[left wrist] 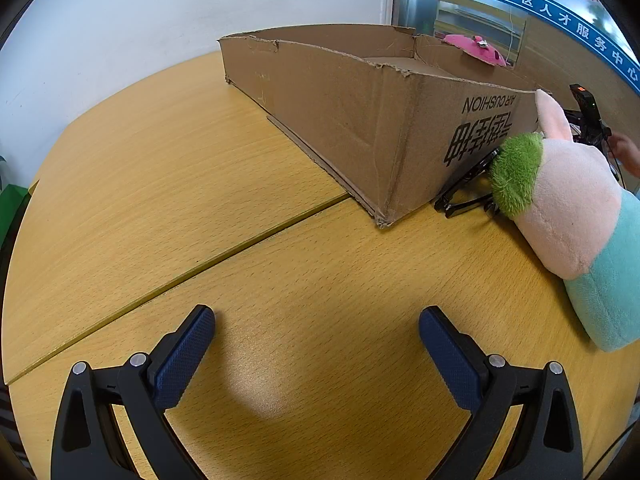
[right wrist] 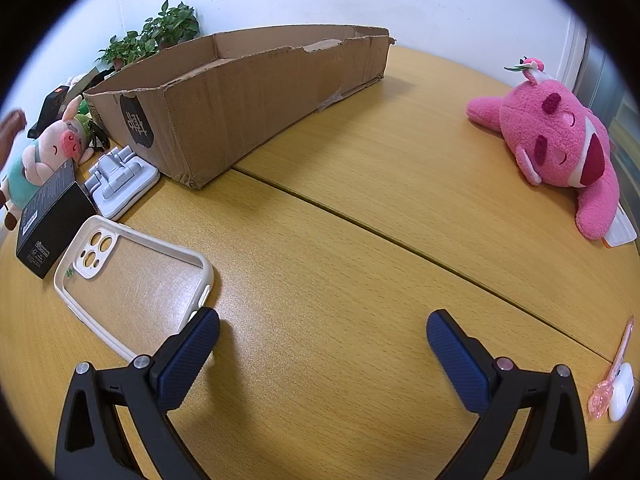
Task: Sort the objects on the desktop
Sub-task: 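Move both grippers toward the pink-and-teal pig plush on the table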
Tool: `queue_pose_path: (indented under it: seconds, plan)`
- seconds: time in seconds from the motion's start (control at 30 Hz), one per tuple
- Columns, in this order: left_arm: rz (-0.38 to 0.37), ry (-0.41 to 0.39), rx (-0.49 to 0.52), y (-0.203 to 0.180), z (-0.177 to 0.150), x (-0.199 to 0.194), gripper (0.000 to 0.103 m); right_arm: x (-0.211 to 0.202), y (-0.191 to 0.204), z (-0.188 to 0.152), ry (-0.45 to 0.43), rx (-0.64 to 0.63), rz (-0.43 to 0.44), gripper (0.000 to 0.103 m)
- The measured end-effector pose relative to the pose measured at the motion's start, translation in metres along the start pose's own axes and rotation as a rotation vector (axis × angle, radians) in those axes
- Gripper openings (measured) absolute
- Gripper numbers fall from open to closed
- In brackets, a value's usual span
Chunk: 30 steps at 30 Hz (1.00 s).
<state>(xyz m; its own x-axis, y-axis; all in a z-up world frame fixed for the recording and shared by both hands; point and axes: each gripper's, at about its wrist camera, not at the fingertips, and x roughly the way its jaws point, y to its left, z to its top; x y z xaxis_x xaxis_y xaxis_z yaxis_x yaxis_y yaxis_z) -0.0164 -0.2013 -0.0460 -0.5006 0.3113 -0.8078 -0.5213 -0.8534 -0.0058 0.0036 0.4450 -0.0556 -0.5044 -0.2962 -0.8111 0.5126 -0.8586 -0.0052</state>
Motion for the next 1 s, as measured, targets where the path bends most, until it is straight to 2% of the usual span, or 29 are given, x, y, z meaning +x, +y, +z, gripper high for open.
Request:
queue_pose_path:
  seconds: [0.13,0.23,0.37,0.43,0.53,0.6,0.7,0.77,0.87,0.9,0.97,1.0]
  plan:
    - [0.0,0.0,0.0,0.0,0.0,0.0,0.103,0.001,0.001,0.002,0.0,0.021,-0.015,0.103]
    - [0.0,0.0,0.0,0.0,0.0,0.0,0.103,0.005,0.001,0.006,0.001,0.091,-0.064,0.103]
    - [0.002,0.0,-0.005,0.0,0.0,0.0,0.103,0.005,0.011,0.003,0.001,0.289,-0.21,0.103]
    - [0.035,-0.001,-0.048,0.0,0.0,-0.003,0.103,0.002,0.014,0.0,0.002,0.364,-0.269,0.103]
    - [0.115,-0.002,-0.155,-0.003,-0.005,-0.002,0.103,-0.002,0.02,-0.006,0.001,0.416,-0.304,0.103]
    - [0.147,-0.003,-0.2,-0.005,-0.007,-0.001,0.103,-0.005,0.026,-0.009,0.038,0.447,-0.313,0.103]
    - [0.201,-0.005,-0.272,-0.009,-0.017,0.002,0.103,-0.011,0.041,-0.011,0.115,0.431,-0.275,0.103]
    - [0.239,-0.003,-0.326,-0.012,-0.019,0.0,0.103,-0.017,0.055,-0.018,0.114,0.427,-0.251,0.103]
    - [0.255,0.072,-0.394,-0.014,-0.015,-0.001,0.102,-0.021,0.078,-0.021,0.175,0.387,-0.238,0.102]
    - [0.253,0.062,-0.432,-0.017,-0.017,-0.006,0.102,-0.03,0.091,-0.019,0.153,0.37,-0.237,0.102]
    - [0.232,-0.025,-0.483,-0.028,-0.018,-0.026,0.102,-0.059,0.119,-0.009,0.048,0.33,-0.244,0.102]
    - [0.253,-0.074,-0.482,-0.037,-0.021,-0.044,0.102,-0.072,0.13,-0.003,0.003,0.314,-0.249,0.102]
